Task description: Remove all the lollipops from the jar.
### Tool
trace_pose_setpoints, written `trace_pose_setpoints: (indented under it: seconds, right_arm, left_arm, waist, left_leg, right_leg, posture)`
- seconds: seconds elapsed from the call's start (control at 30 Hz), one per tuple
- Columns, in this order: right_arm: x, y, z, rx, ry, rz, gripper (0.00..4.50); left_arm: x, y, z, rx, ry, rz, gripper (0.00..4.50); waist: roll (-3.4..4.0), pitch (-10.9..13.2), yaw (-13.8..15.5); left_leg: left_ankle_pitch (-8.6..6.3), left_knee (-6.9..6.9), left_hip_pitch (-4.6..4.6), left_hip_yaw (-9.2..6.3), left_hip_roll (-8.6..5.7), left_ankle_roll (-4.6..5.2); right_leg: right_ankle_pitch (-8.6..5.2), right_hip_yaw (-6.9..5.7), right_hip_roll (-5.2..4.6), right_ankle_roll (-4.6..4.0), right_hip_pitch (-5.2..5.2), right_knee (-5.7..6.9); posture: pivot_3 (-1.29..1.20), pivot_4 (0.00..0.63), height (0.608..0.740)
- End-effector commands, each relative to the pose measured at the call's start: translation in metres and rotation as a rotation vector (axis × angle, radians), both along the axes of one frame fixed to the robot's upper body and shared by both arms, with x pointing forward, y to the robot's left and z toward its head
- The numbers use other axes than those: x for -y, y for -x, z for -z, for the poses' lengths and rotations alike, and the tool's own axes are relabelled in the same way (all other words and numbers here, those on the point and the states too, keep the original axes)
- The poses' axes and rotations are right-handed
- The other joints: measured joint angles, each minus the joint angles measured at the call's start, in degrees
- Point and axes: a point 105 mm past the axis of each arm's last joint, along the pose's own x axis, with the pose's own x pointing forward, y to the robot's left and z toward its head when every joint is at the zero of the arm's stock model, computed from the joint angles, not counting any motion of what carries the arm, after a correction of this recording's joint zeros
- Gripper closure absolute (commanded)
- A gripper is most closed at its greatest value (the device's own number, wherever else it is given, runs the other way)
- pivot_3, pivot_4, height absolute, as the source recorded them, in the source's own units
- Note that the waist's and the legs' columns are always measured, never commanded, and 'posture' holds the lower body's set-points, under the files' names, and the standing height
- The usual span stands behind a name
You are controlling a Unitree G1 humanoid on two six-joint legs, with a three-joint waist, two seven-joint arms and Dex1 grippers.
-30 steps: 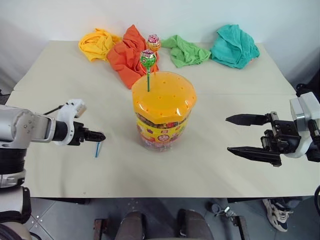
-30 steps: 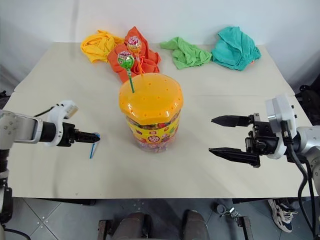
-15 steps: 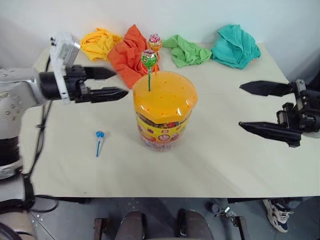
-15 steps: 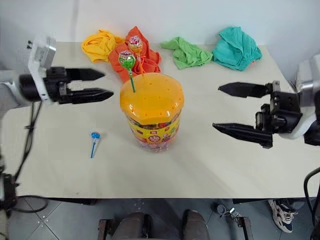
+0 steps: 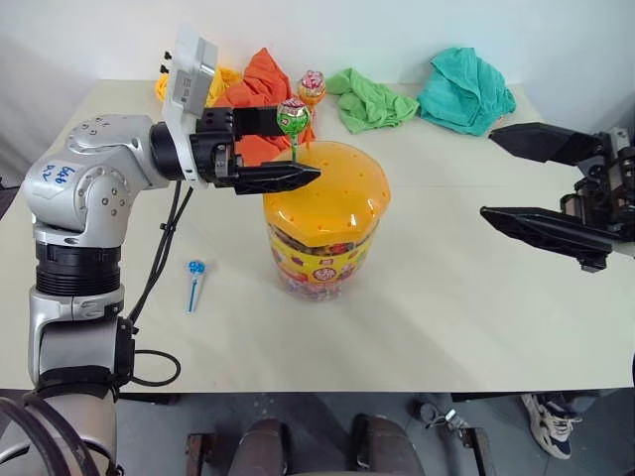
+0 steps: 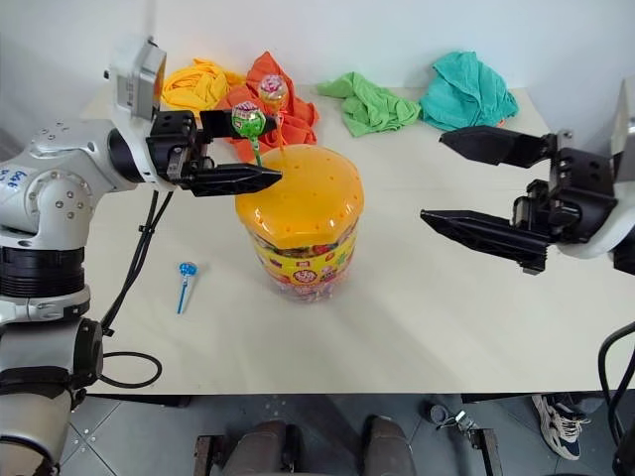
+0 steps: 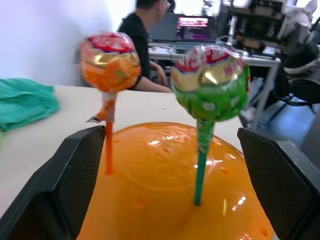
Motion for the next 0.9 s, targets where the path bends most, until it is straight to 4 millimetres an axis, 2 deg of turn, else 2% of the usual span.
trace_pose_setpoints:
  seconds: [0.03,0.17,0.33,0.5,0.73,0.9]
  right_arm:
    - [0.008,0.011,-0.006,0.033,0.016,0.039,0.00]
    - [0.018,0.010,-0.004,0.026,0.013,0.095,0.00]
    - [0.019,0.010,0.000,0.021,0.014,0.110,0.00]
    - [0.020,0.011,0.000,0.023,0.007,0.119,0.00]
    - [0.026,0.011,0.000,0.014,0.016,0.132,0.00]
    - [0.028,0.006,0.000,0.010,0.024,0.128,0.00]
  left_arm:
    - [-0.003,0.011,-0.012,0.011,-0.003,0.056,0.03]
    - [-0.004,0.011,-0.006,-0.021,-0.051,0.061,0.03]
    - [-0.003,0.009,-0.003,-0.033,-0.071,0.053,0.03]
    - [-0.016,-0.006,-0.008,0.006,-0.030,-0.081,0.03]
    - [-0.041,0.010,0.002,-0.048,-0.118,-0.108,0.03]
    - [-0.031,0.027,0.003,-0.074,-0.125,-0.035,0.03]
  waist:
    - [0.00,0.0,0.0]
    - [0.00,0.0,0.0]
    - [0.00,0.0,0.0]
    - [0.00,0.0,0.0]
    - [0.00,0.0,-0.3]
    - [0.00,0.0,0.1]
  left_leg:
    - [0.00,0.00,-0.02,-0.01,0.00,0.00]
    - [0.00,0.01,-0.04,-0.02,-0.01,0.01]
    - [0.00,0.01,-0.06,-0.05,-0.01,0.01]
    - [0.00,0.02,-0.07,-0.07,-0.01,0.01]
    - [0.00,0.01,-0.07,-0.06,0.02,0.01]
    - [0.00,0.18,-0.23,-0.18,0.01,0.01]
  right_leg:
    - [0.00,-0.01,0.00,0.00,0.00,-0.01]
    - [0.00,-0.02,0.00,0.00,0.00,-0.02]
    - [0.00,-0.04,0.00,0.00,0.00,-0.02]
    - [0.00,-0.05,0.00,0.00,0.00,-0.03]
    - [0.00,-0.04,0.02,0.00,-0.03,-0.03]
    - [0.00,-0.12,0.00,0.01,-0.03,-0.03]
  posture:
    - [0.00,0.150,0.740]
    - [0.00,0.150,0.740]
    - [0.00,0.150,0.740]
    - [0.00,0.150,0.740]
    - [0.00,0.150,0.740]
    - [0.00,0.150,0.740]
